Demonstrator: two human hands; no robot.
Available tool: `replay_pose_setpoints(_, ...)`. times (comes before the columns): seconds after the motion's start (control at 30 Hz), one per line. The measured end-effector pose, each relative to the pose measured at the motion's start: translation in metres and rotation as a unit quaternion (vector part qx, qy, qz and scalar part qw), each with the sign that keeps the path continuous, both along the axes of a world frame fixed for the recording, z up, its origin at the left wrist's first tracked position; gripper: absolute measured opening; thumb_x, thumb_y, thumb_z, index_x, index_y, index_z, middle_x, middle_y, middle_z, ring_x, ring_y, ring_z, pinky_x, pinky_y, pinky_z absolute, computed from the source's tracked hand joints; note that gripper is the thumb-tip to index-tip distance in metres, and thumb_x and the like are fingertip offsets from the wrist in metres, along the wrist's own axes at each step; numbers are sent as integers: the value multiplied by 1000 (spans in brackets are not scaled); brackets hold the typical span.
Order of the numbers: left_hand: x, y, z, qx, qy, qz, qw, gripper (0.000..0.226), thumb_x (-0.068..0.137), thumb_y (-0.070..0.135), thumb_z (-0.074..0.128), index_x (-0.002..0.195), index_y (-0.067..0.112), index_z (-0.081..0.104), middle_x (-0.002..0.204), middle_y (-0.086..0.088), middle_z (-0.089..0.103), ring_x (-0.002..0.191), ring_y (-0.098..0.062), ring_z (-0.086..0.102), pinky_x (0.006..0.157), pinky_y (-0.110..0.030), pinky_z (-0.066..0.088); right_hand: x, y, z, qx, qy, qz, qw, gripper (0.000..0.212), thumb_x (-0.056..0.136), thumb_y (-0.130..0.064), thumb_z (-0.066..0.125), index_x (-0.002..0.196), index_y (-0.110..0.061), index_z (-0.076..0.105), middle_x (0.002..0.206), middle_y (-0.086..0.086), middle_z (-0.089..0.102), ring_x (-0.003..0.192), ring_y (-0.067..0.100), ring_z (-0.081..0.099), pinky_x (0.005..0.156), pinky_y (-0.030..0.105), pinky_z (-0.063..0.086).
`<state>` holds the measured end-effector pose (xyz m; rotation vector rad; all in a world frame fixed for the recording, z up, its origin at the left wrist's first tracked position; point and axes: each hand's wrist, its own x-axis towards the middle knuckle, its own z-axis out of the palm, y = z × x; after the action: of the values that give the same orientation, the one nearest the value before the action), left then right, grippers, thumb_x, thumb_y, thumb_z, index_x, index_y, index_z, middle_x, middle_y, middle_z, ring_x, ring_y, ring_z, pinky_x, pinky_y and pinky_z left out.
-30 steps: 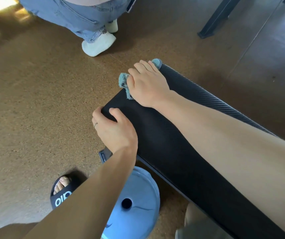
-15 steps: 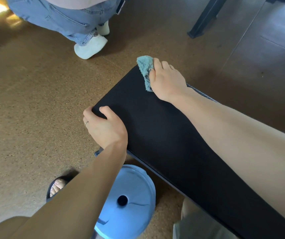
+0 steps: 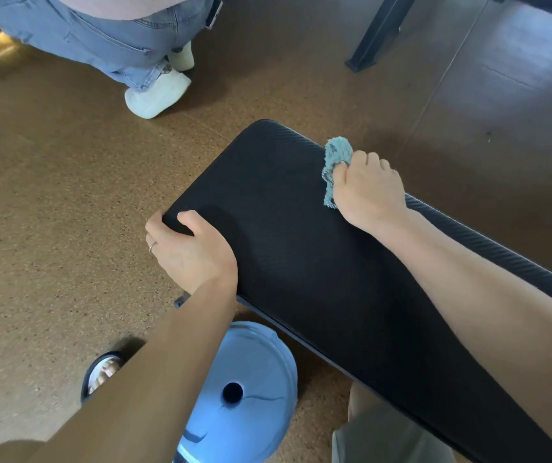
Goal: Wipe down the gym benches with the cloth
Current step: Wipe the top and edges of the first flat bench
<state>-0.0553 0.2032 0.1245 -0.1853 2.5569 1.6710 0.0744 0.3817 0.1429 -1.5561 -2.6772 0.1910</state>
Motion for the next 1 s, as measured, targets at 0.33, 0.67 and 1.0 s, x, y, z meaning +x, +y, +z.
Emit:
replay_pose_setpoints(0.33,1,0,2,-7,-4,0,1000,36,100,30,40,130,15,53,133,-1,56,117,-18,52,89,-25,33,-119,0,6,-9,38,40,998,46,109,-38,26,136,-8,49,135,13,57,123,31,53,101,44,40)
replay_pose_setpoints(0.67,0,-1,3,0,-10,2,1000,36,98,31,41,128,16,53,129,-2,57,113,-20,52,89,-31,36,7,3,3,2,25,78,997,42,109,-34,28,129,-4,50,126,18,58,114,37,55,98,45,40)
replay_pose_setpoints(1.0,1,-1,4,0,-8,-1,1000,37,100,29,41,132,15,53,134,-2,55,107,-12,47,89,-26,32,28,2,2,-10,3,6,1000,40,107,-30,31,120,1,53,120,22,58,110,41,54,94,45,39)
